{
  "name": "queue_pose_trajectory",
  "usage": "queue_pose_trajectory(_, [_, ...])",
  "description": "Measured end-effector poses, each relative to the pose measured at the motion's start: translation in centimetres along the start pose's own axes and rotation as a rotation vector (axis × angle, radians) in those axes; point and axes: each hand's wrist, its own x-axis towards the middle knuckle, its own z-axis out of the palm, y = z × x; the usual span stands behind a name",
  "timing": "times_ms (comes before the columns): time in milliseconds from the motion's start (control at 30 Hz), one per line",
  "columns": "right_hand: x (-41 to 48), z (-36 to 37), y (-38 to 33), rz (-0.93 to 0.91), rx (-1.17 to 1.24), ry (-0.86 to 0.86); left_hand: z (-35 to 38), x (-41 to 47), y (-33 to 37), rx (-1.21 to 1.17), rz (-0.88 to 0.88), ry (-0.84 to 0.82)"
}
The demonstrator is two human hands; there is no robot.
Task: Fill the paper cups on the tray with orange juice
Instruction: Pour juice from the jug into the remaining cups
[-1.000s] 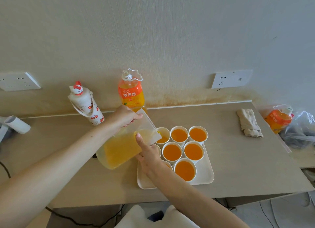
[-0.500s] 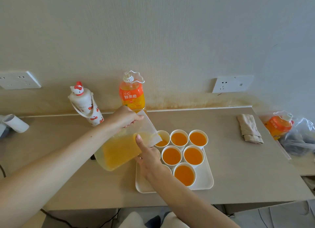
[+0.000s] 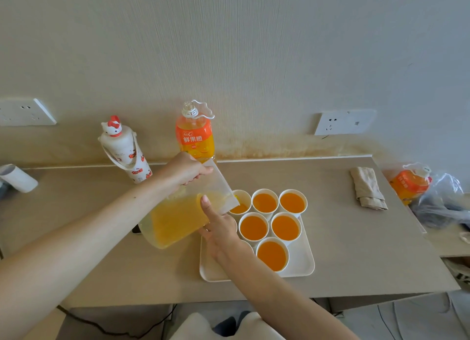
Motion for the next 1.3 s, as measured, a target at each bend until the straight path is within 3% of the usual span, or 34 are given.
queue_pose_trajectory(700, [-0.11, 0.31, 0.26, 0.023, 0.037, 0.05, -0.08, -0.25, -0.14, 0.021, 0.0, -0.003])
queue_pose_trajectory(1300, [-0.41, 0.3, 0.26, 0.001, 0.06, -0.013, -0.16, -0.41, 0.0, 0.019, 0.009, -0.002])
